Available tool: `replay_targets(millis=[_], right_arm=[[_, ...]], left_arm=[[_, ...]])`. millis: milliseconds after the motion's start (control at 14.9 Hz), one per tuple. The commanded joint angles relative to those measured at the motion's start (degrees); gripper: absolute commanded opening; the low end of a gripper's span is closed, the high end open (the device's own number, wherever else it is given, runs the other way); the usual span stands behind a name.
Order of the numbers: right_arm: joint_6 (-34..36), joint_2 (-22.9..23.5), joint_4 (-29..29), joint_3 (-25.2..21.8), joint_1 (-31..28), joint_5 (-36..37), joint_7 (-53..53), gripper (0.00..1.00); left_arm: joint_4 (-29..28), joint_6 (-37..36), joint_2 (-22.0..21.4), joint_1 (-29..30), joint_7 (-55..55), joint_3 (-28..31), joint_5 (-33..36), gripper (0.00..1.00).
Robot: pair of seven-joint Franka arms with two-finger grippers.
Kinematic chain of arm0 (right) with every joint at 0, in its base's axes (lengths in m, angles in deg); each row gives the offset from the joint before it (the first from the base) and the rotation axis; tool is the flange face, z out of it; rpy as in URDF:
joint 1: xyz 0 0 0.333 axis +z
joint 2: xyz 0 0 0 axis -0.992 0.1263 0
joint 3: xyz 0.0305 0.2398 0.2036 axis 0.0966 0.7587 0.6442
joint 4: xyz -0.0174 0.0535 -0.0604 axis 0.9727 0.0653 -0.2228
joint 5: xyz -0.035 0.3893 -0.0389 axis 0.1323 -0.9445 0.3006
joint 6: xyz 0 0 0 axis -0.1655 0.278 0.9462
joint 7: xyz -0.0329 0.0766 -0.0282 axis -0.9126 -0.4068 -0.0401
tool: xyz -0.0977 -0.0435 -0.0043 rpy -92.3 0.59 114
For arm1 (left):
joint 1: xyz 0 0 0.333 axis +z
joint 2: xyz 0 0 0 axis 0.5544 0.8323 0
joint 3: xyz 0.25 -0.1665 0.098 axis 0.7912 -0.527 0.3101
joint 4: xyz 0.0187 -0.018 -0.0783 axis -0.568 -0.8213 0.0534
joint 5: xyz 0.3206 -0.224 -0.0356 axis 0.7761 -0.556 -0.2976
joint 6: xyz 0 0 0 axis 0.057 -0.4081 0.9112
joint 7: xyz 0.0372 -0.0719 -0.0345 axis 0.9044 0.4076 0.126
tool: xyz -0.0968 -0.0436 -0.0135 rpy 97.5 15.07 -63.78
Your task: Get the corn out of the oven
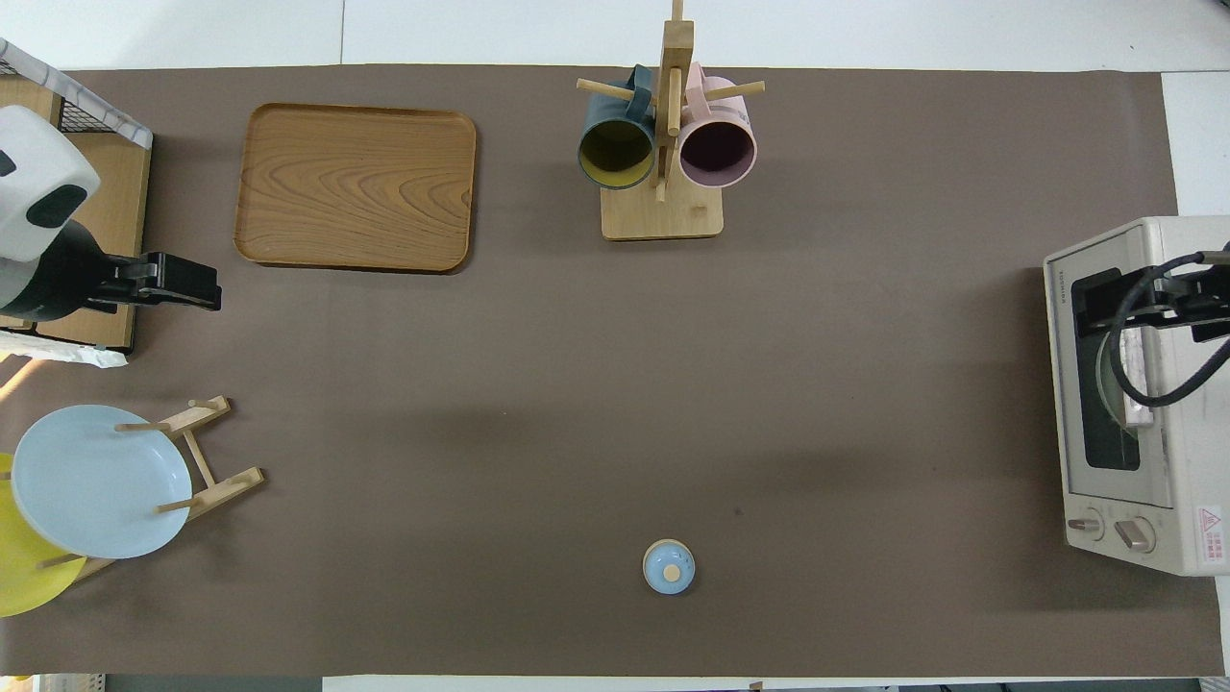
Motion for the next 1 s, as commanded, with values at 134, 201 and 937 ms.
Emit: replay_targets(millis=[134,201,937], right_arm=[[-5.45,-3.32,-7.14,0.09,-0.52,-0.49,-1.02,0.00],[-8.95,-4.46,-10.38,0.00,-0.52,0.12,-1.20,0.00],[-24.88,-6.06,-22.27,-0.09,-7.20,4.35,-11.91,0.00]], left_arm=[[-0.38,0.12,-0.69,0.71,-0.25,-0.45,0.97,1.00],[-0.47,0.12,-0.69,0.71,-0.25,-0.45,0.97,1.00],[-0.38,0.12,-0.69,0.71,-0.25,-0.45,0.97,1.00]])
